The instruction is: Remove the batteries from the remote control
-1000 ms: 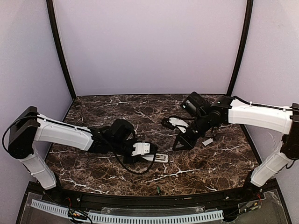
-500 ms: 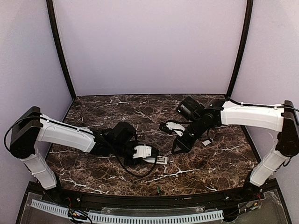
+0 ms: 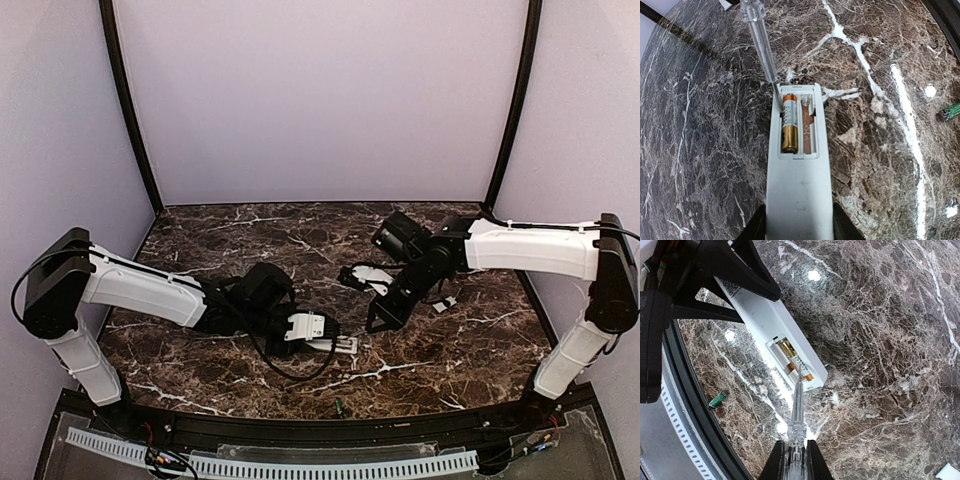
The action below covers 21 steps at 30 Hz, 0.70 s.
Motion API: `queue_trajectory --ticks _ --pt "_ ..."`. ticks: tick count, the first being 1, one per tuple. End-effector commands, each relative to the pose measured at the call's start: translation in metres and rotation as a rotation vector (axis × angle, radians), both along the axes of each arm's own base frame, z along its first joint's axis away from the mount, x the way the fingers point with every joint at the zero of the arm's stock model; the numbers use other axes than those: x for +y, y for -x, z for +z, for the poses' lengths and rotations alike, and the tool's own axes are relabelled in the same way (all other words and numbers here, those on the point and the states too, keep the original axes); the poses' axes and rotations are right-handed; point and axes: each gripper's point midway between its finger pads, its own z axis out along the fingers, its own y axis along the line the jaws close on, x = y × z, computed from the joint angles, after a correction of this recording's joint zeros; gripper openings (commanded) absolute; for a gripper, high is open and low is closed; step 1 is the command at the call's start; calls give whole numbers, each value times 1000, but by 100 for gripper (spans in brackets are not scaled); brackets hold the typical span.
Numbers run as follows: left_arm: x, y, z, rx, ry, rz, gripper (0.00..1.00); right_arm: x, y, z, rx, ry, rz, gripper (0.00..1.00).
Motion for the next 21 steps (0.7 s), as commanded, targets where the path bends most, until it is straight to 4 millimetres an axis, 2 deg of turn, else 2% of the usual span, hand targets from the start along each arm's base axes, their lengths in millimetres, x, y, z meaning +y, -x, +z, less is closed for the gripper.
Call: queue_trajectory --ticks 1,21 --pt "0 4 -3 16 -20 -8 0 8 -5 2 -36 -19 6 0" --pt "-1 4 -4 22 -21 -4 1 14 -4 -10 1 -24 3 0"
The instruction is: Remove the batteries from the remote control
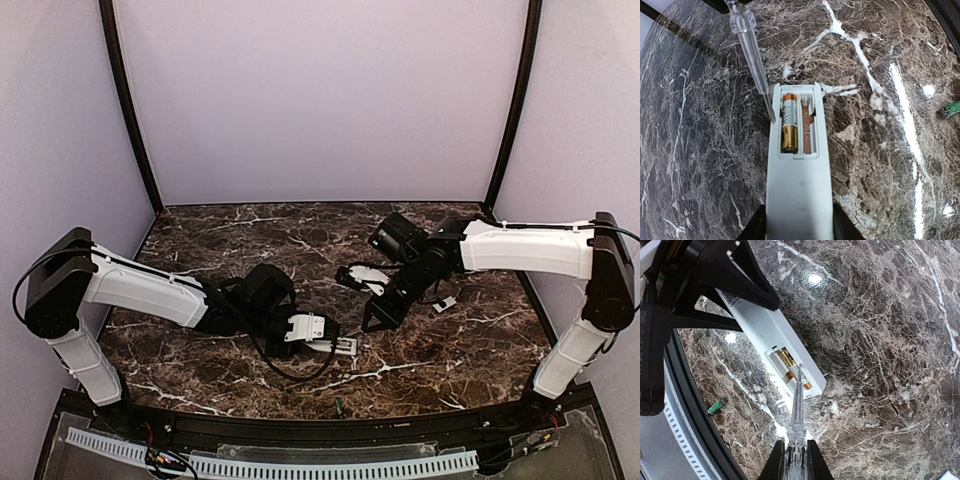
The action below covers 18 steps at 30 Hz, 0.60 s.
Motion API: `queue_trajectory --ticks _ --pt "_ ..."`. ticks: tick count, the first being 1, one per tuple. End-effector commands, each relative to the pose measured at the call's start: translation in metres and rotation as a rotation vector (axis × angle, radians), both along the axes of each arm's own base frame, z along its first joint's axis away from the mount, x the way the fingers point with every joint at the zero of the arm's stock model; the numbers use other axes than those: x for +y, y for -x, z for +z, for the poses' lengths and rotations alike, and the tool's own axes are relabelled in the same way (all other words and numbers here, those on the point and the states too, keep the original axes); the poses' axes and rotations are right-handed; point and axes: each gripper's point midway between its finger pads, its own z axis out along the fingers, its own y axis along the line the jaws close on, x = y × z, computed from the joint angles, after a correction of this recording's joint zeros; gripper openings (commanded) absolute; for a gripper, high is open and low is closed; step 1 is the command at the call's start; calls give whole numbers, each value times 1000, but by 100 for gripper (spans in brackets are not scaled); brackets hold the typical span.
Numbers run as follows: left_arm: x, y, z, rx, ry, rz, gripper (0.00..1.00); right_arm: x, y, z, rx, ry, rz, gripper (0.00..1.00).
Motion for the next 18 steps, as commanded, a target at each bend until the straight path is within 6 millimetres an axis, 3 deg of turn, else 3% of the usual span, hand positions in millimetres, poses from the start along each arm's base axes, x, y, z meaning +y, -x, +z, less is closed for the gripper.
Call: queue_trajectory --ticks 1,18 --pt "-3 3 1 11 -8 -6 1 7 2 -6 10 -10 5 0" --pt "-2 4 0 21 -13 -8 0 4 6 -15 27 18 -6 0"
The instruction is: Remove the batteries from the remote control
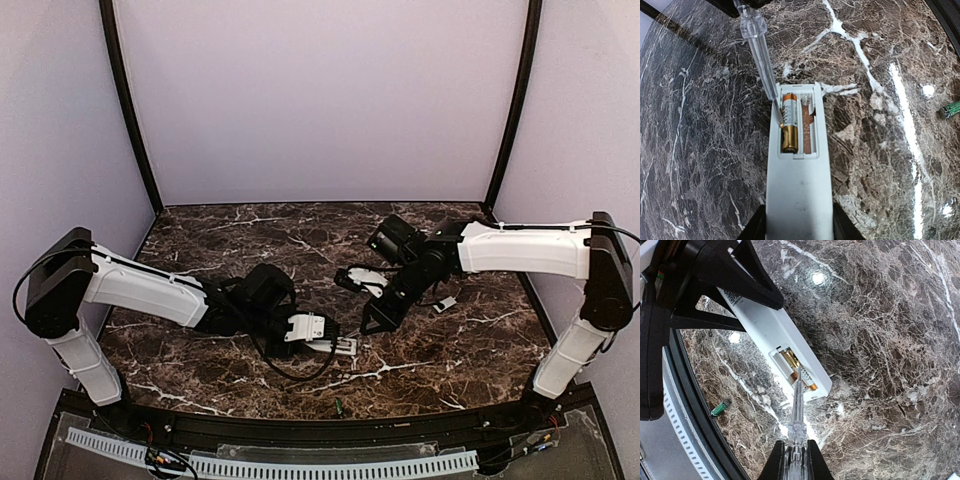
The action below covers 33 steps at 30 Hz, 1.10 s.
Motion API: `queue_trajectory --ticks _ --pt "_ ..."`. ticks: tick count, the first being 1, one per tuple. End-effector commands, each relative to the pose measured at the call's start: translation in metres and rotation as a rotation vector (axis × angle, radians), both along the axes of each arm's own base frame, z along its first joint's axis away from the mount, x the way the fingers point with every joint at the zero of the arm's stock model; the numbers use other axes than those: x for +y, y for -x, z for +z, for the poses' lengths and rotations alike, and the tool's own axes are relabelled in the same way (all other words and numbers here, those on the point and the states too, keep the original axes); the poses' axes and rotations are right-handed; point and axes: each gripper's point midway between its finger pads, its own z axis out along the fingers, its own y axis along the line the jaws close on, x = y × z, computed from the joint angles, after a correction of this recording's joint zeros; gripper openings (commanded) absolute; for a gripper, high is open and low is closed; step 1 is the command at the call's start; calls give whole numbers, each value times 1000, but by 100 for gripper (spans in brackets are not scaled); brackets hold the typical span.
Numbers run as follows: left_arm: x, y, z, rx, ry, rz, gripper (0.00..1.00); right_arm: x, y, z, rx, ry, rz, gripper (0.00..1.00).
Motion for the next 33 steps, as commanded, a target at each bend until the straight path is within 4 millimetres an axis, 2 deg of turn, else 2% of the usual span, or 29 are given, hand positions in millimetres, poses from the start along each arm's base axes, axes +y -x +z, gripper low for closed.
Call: queue_trajectory --ticks 1,12,21,33 --pt "-3 4 0 17 -10 -10 0 1 1 -11 -4 29 -5 0" --pt "-5 7 2 34 1 -20 0 5 9 -17 -41 94 42 0" --pt "-6 8 2 40 6 -24 0 16 9 -26 -78 164 107 0" --pt "-8 10 3 54 13 -29 0 48 12 -18 -69 53 235 0"
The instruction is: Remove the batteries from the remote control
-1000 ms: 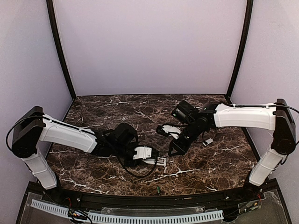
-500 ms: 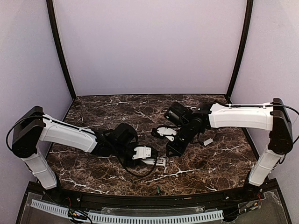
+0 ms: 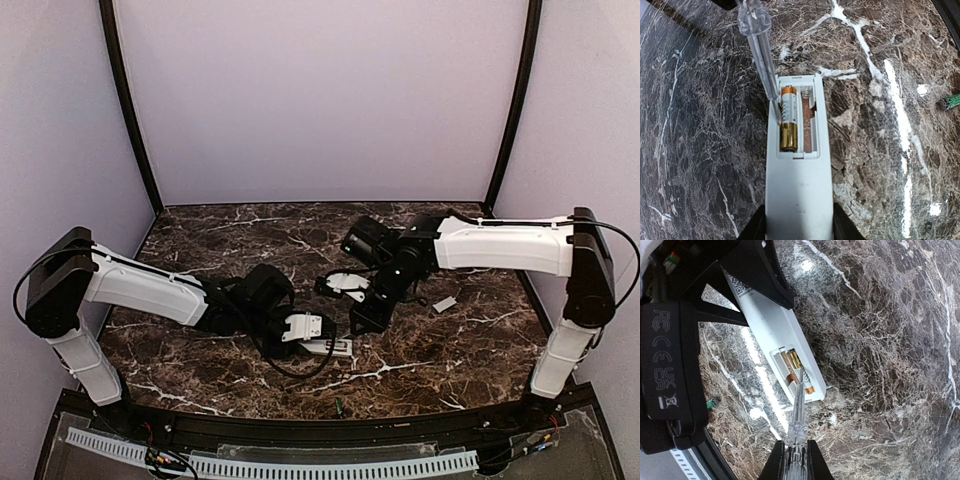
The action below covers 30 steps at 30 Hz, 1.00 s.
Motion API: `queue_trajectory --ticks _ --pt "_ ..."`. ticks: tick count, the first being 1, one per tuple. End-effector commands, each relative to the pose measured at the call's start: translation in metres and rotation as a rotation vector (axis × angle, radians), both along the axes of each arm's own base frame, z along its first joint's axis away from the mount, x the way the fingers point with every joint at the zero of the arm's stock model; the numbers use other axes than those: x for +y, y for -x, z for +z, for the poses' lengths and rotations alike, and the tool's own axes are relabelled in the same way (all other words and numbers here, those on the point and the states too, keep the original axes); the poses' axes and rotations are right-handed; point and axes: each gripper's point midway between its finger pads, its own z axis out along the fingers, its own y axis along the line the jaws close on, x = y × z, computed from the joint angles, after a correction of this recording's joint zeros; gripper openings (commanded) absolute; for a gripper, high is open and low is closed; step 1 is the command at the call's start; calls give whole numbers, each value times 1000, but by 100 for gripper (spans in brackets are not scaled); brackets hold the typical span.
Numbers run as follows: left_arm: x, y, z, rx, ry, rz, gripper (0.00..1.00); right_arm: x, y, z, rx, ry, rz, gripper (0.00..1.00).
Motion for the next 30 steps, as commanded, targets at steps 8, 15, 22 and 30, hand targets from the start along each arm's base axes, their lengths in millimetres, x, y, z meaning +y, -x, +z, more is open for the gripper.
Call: queue_trajectory --ticks 8,15,22,30 --pt "-16 8 10 -5 40 -66 0 30 6 -26 84 -91 101 0" --pt "-14 3 10 -22 32 -43 1 3 -2 -7 25 -84 17 0" --pt "-13 -6 14 -44 32 15 0 -20 -4 35 -56 -154 -79 0" --pt "-13 -22 18 -84 36 96 0 -43 -16 59 -148 -242 -267 0"
